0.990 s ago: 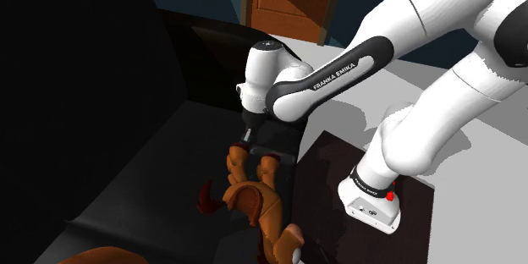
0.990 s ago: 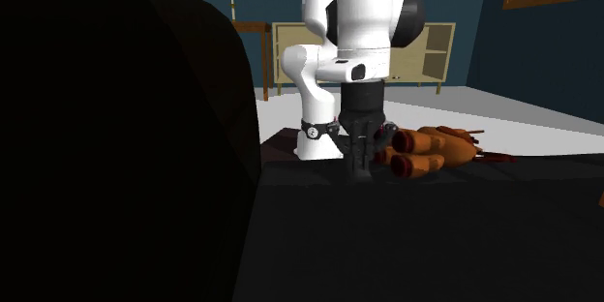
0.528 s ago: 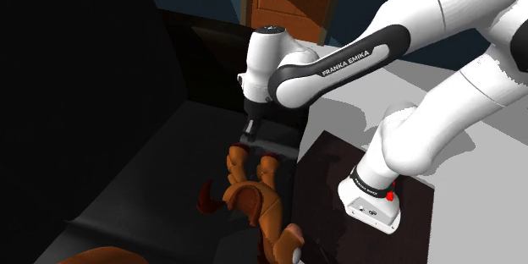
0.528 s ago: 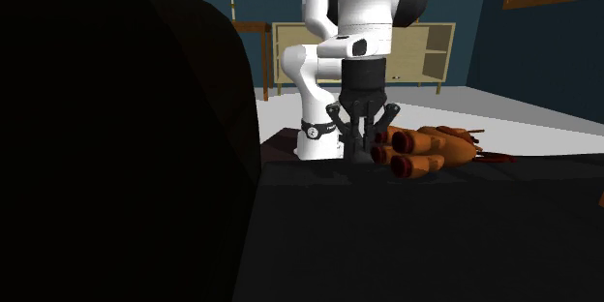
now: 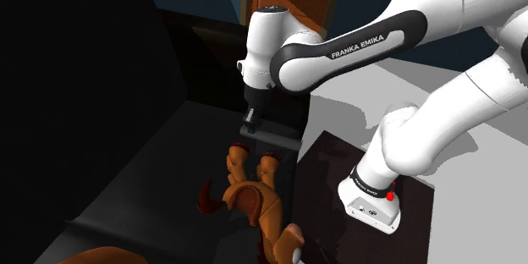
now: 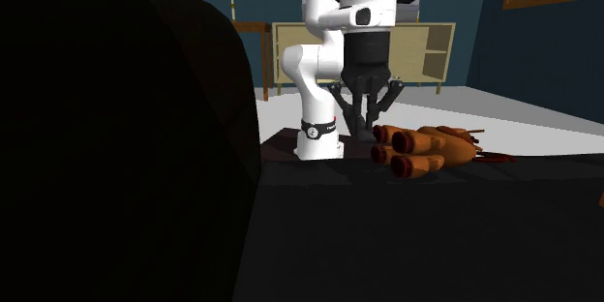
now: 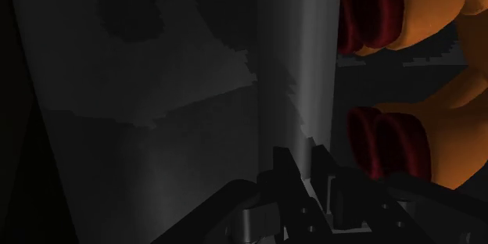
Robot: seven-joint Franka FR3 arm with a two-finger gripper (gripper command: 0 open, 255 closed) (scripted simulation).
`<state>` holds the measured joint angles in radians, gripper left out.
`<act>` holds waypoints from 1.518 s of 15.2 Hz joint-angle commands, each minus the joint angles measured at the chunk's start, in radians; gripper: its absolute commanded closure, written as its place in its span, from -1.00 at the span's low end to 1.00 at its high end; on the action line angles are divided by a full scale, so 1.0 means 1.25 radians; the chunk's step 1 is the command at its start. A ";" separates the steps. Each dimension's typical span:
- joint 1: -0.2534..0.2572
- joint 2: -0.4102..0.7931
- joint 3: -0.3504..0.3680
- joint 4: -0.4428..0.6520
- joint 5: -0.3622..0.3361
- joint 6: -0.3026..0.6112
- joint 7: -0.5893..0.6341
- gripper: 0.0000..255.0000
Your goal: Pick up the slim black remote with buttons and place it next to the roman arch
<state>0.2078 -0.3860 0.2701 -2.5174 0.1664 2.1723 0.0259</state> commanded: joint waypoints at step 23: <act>-0.007 -0.065 -0.028 0.209 -0.015 -0.275 0.006 1.00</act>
<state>0.1991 -0.4639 0.2349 -2.2691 0.1480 1.8461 0.0313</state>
